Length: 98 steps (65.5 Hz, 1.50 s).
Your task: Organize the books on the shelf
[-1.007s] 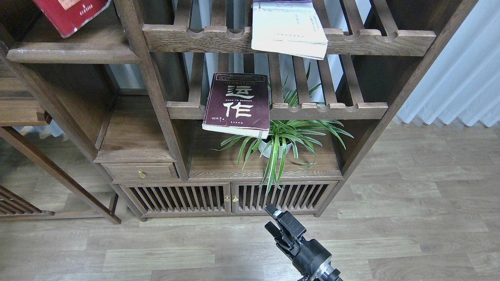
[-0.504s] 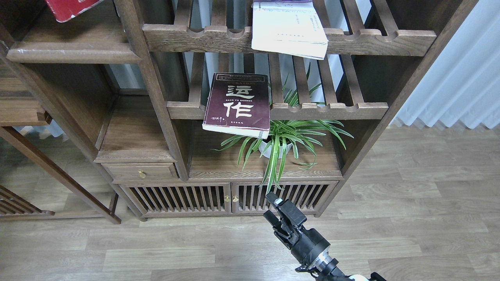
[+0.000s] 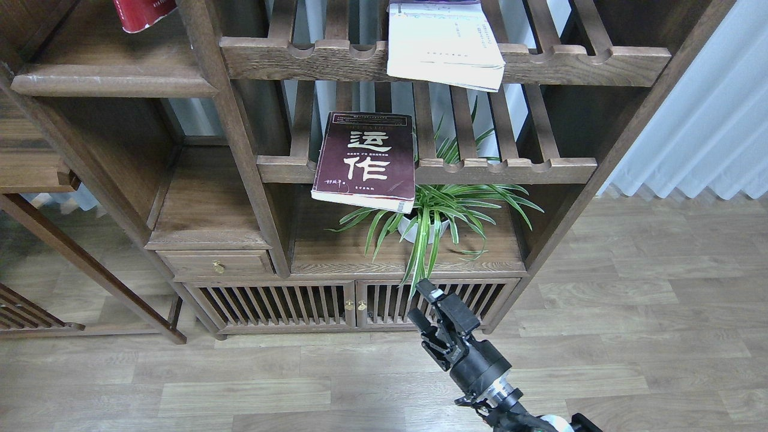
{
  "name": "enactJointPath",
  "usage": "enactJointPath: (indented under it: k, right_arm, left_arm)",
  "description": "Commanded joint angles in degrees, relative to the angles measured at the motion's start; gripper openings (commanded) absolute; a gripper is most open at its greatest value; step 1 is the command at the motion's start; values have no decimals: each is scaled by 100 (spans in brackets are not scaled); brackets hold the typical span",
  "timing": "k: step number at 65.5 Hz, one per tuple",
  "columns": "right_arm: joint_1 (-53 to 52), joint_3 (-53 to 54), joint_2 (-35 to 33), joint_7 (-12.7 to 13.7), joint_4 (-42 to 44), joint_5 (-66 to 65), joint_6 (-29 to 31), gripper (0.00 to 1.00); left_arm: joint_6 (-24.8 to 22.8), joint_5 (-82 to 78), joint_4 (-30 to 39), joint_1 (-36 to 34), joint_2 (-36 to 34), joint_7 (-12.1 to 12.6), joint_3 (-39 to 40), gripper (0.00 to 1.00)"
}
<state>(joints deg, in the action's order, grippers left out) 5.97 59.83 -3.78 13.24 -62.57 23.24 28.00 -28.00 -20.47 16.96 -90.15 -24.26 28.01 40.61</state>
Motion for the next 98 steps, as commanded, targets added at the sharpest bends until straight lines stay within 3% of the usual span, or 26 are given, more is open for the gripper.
enactJointPath:
  k: [1, 6, 14, 20, 36, 42, 50, 60, 98]
  right_arm:
    - [0, 20, -105, -6, 0, 75, 0, 97]
    - [0, 29, -123, -6, 0, 75, 0, 97]
    - [0, 126, -123, -6, 0, 75, 0, 97]
    - [-8, 170, -131, -6, 0, 75, 0, 97]
    - [-44, 170, -132, 3, 0, 75, 0, 97]
    - [-44, 170, -132, -6, 0, 75, 0, 97]
    - [-44, 170, -149, 3, 0, 75, 0, 97]
    - [-44, 179, -202, -6, 0, 75, 0, 97]
    - [-44, 179, -211, 3, 8, 75, 0, 97]
  left_arm:
    - [0, 8, 18, 85, -8, -1, -158, 30]
    - [0, 8, 53, 103, -8, -1, -264, 44]
    - [0, 25, 141, 112, -52, -1, -281, 53]
    - [0, 25, 194, 94, -96, -1, -273, 73]
    - [0, 25, 220, 50, -105, -199, -185, 75]
    - [0, 34, 229, 76, -123, -199, -220, 89]
    - [0, 34, 317, 121, -140, -181, -246, 91]
    - [0, 34, 335, 103, -166, -173, -237, 99]
    - [0, 43, 546, 50, -536, -129, -264, 100]
